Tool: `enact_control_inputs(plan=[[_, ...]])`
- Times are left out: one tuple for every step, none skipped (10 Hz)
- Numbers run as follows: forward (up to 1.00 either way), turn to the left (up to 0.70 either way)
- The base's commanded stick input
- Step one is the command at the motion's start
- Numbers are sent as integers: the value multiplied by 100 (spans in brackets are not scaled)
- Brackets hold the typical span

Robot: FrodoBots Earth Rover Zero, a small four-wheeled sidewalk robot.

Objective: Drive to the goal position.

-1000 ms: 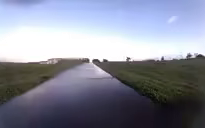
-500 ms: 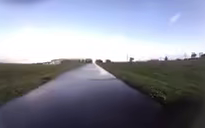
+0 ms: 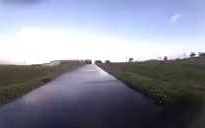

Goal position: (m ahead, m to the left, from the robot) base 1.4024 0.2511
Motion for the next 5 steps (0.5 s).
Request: enact_control_inputs(plan=[[45, 0], [45, 0], [45, 0], [45, 0], [45, 0]])
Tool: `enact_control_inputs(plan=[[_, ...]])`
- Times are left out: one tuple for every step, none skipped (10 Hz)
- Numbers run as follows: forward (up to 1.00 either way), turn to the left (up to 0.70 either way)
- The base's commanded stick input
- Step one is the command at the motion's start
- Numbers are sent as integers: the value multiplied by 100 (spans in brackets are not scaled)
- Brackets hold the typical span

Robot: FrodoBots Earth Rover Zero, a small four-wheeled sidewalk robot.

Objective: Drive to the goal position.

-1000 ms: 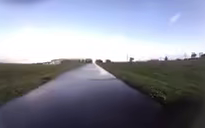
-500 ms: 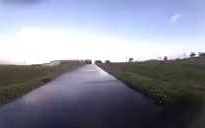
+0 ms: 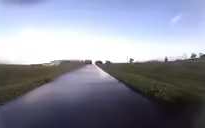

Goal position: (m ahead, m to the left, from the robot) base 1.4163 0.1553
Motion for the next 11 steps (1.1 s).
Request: enact_control_inputs(plan=[[45, 0], [45, 0], [45, 0], [45, 0], [45, 0], [45, 0], [45, 0], [45, 0], [45, 0], [45, 0], [45, 0]])
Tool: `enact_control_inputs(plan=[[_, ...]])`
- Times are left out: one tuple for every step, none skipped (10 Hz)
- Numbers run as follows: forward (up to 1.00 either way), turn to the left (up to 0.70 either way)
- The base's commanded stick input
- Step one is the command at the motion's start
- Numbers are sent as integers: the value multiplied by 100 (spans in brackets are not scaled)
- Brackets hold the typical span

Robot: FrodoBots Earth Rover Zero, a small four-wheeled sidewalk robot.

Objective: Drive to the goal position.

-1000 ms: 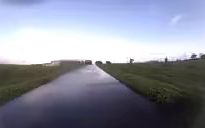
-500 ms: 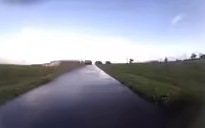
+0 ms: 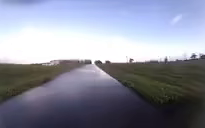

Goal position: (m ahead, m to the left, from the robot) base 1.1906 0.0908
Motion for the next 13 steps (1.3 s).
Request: enact_control_inputs(plan=[[45, 0], [45, 0], [45, 0], [45, 0], [45, 0], [45, 0], [45, 0], [45, 0], [45, 0], [45, 0], [45, 0], [45, 0], [45, 0]])
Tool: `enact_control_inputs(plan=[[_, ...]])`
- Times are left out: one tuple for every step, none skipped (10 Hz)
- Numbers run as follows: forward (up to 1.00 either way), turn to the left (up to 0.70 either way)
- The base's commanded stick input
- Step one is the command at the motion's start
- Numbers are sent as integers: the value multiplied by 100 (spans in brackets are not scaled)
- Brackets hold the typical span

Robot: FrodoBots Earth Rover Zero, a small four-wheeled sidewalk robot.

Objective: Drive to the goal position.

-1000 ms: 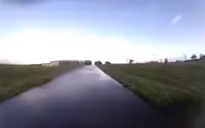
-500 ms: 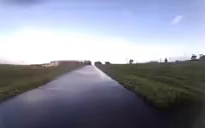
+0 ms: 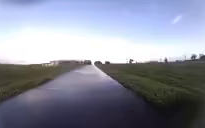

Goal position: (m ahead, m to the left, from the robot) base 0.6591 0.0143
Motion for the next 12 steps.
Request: enact_control_inputs(plan=[[45, 7], [45, 25], [45, 27], [45, 19], [45, 2], [45, 0], [45, 0], [45, 0], [45, 0], [45, 0], [45, 0], [45, 0]])
